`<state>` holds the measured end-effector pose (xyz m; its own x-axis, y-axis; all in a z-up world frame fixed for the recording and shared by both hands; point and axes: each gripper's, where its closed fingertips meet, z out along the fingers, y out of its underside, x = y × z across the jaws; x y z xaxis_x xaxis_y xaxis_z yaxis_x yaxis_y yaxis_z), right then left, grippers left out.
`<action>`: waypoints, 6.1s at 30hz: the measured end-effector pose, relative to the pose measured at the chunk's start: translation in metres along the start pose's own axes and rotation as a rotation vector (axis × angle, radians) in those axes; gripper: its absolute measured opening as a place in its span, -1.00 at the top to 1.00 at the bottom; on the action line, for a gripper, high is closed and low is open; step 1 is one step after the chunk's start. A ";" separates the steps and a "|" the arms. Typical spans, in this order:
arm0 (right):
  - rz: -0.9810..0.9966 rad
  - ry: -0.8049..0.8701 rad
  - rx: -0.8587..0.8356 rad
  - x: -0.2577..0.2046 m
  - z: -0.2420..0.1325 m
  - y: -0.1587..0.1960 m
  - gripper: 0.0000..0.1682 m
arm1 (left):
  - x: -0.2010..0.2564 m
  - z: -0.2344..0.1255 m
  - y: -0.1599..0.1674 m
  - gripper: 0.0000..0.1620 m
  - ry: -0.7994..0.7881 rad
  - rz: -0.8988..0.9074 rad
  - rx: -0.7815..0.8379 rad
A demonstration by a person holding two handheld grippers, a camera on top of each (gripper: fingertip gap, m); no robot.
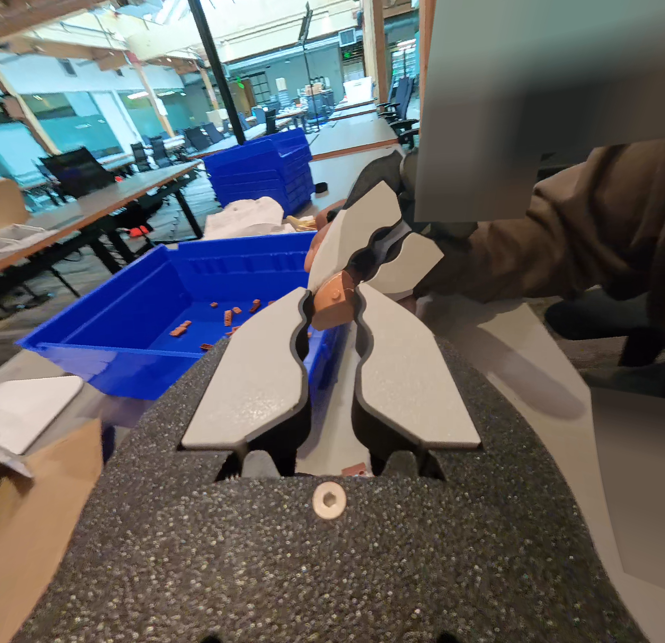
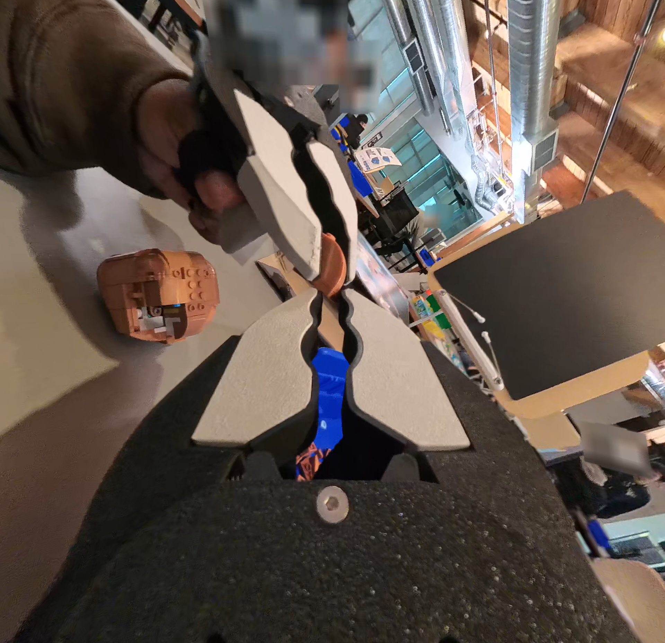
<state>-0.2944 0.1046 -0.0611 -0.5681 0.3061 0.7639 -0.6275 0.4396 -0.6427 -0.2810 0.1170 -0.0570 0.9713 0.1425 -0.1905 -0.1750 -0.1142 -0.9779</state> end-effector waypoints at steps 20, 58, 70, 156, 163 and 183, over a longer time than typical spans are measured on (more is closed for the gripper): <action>-0.116 0.093 0.022 0.002 0.003 -0.005 0.81 | -0.002 -0.003 -0.011 0.74 0.070 -0.192 0.126; 0.178 0.039 -0.094 -0.029 0.011 0.008 0.73 | -0.010 -0.042 -0.029 0.76 -0.270 -0.539 0.301; 0.467 -0.189 -0.391 -0.109 0.037 0.027 0.67 | 0.028 -0.098 0.037 0.76 -0.399 -0.571 0.162; 0.055 0.120 0.165 -0.074 0.034 -0.052 0.67 | 0.054 -0.057 0.032 0.55 0.007 -0.933 0.351; 0.093 0.165 0.191 -0.063 0.031 -0.054 0.67 | 0.045 -0.064 0.023 0.48 -0.055 -0.901 0.284; -0.059 -0.034 0.346 -0.083 0.079 -0.079 0.68 | 0.034 -0.091 0.025 0.66 -0.162 -0.718 0.333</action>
<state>-0.2400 -0.0217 -0.0785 -0.5396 0.2578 0.8015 -0.7994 0.1420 -0.5838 -0.2381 0.0297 -0.0803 0.8342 0.2135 0.5085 0.4188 0.3547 -0.8359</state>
